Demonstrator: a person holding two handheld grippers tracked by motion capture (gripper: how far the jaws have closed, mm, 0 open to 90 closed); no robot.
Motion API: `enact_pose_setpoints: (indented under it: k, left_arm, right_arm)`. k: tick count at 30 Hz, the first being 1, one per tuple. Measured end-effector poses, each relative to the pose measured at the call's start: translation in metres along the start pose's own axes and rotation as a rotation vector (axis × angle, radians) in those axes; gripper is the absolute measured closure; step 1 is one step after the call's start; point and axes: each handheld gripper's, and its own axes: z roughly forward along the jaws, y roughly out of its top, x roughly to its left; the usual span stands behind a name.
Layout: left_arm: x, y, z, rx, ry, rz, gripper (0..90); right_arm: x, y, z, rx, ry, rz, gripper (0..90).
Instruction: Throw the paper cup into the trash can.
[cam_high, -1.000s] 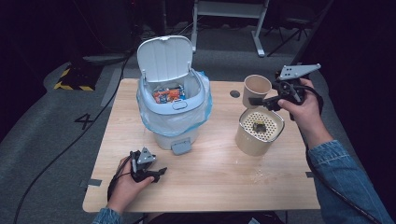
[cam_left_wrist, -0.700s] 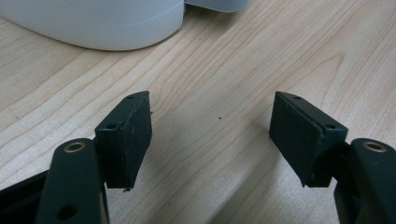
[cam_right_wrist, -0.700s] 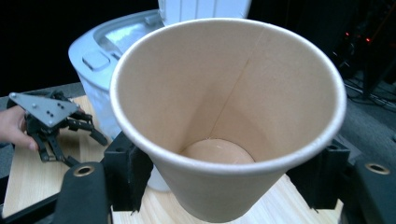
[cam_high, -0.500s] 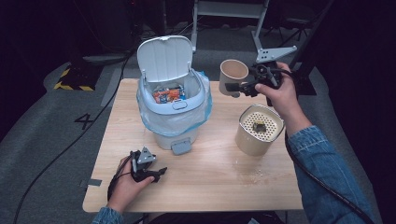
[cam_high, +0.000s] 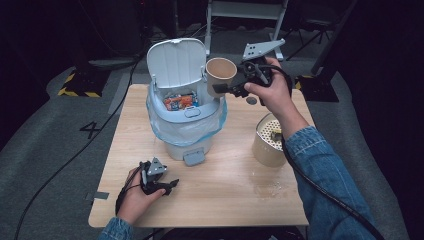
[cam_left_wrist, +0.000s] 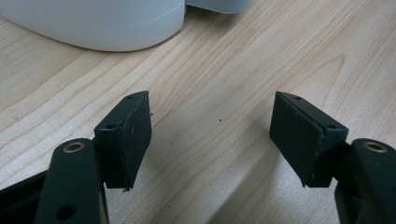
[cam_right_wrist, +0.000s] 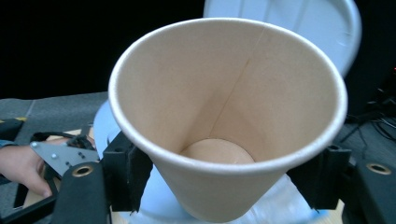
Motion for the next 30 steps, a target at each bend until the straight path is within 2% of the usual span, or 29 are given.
enact_pose_setpoints:
  k: [4, 12, 15, 19, 22, 23, 24, 26, 28, 30]
  left_arm:
    - [0.0, 0.001, 0.001, -0.001, 0.001, 0.001, 29.8]
    - [0.0, 0.001, 0.001, -0.001, 0.002, 0.003, 29.8]
    - [0.0, 0.001, 0.001, -0.001, 0.001, 0.004, 29.8]
    - [0.0, 0.001, 0.0, 0.001, 0.001, 0.004, 29.8]
    - [0.0, 0.001, 0.0, 0.002, 0.003, 0.009, 29.8]
    - [0.0, 0.001, 0.0, 0.002, 0.003, 0.009, 29.8]
    - [0.0, 0.001, 0.0, 0.001, 0.001, 0.004, 29.8]
    - [0.0, 0.001, 0.0, 0.002, 0.003, 0.008, 29.8]
    - [0.0, 0.001, 0.0, 0.002, 0.003, 0.009, 29.8]
    - [0.0, 0.001, 0.0, 0.001, 0.003, 0.009, 29.8]
  right_arm:
    - [0.002, 0.005, 0.016, 0.001, 0.017, 0.004, 29.9]
    - [0.004, 0.005, 0.048, 0.059, 0.006, 0.001, 29.8]
    - [0.005, 0.005, 0.057, 0.079, -0.026, 0.005, 29.7]
    - [0.005, 0.005, 0.068, 0.145, -0.068, -0.01, 29.4]
    - [0.004, 0.004, 0.074, 0.18, -0.081, -0.013, 28.4]
    - [0.004, 0.004, 0.075, 0.189, -0.097, -0.02, 27.7]
    - [0.005, 0.003, 0.076, 0.197, -0.115, -0.031, 23.2]
    - [0.004, 0.002, 0.078, 0.202, -0.116, -0.026, 14.7]
    - [0.003, 0.001, 0.079, 0.199, -0.113, -0.046, 15.8]
    - [0.003, 0.001, 0.079, 0.179, -0.118, -0.042, 15.6]
